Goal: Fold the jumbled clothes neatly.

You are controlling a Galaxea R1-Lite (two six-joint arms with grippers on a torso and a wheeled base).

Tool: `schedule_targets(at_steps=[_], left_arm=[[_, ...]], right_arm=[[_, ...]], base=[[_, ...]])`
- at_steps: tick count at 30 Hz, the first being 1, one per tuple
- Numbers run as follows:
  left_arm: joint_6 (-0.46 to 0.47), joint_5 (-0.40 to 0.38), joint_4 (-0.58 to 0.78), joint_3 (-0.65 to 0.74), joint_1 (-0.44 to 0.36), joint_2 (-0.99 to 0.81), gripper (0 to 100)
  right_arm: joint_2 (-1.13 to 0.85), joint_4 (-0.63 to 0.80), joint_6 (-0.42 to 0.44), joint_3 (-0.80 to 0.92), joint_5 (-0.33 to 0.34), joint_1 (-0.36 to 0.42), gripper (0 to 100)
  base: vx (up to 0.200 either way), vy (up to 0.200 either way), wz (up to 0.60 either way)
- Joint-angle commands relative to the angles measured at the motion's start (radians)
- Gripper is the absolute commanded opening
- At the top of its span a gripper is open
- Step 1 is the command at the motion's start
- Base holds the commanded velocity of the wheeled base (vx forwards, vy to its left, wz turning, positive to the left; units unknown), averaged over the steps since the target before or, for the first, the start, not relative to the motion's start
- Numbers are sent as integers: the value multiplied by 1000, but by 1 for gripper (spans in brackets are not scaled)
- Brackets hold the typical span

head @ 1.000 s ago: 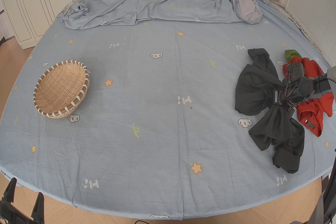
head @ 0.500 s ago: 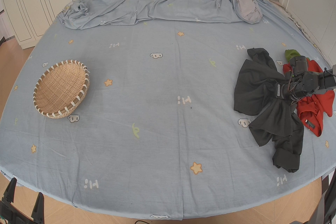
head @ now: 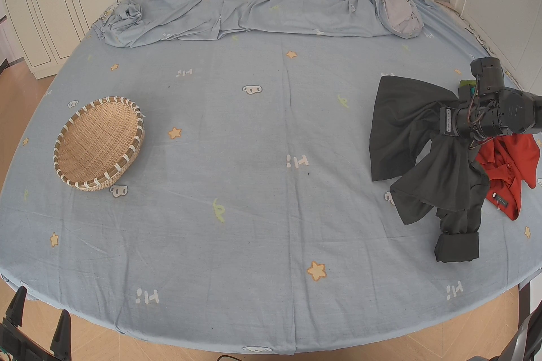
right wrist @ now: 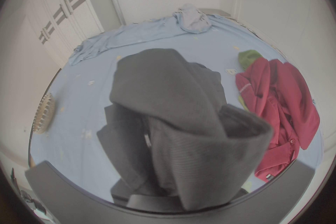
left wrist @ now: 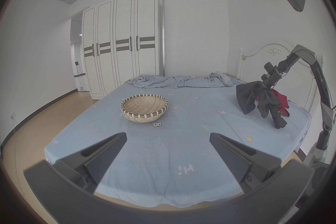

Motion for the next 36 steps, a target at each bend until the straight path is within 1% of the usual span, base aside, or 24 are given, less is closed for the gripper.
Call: schedule_targets(at_steps=[1,7,11,15,19,22,24,28,30,31,36], left_arm=[[0,0,0,18,0,-17,100],[0,0,0,18,0,-17,100],[0,0,0,18,0,-17,100],[0,0,0,18,0,-17,100],[0,0,0,18,0,-17,100],[-2,0,0,18,0,-17,100],[-2,0,0,18,0,-17,100],[-2,0,0,18,0,-17,100],[-2,0,0,18,0,-17,100],[-2,0,0,18,0,-17,100],[-2,0,0,18,0,-17,100]], right_arm=[[-119,21,2,13,-5,89,0],[-188,98,7,7,-6,196,0],[-194,121,39,12,-6,251,0],[-167,124,62,26,0,290,0],[-98,120,84,21,0,339,0],[-49,110,90,13,0,369,0],[-7,86,105,0,-2,403,0],[53,14,160,-33,-2,463,0],[63,0,174,-39,-2,474,0],[96,-35,206,-65,-5,504,0],[180,-68,263,-141,-8,561,0]], base=[[0,0,0],[0,0,0],[0,0,0],[0,0,0],[0,0,0],[0,0,0],[0,0,0],[0,0,0],[0,0,0],[0,0,0],[0,0,0]])
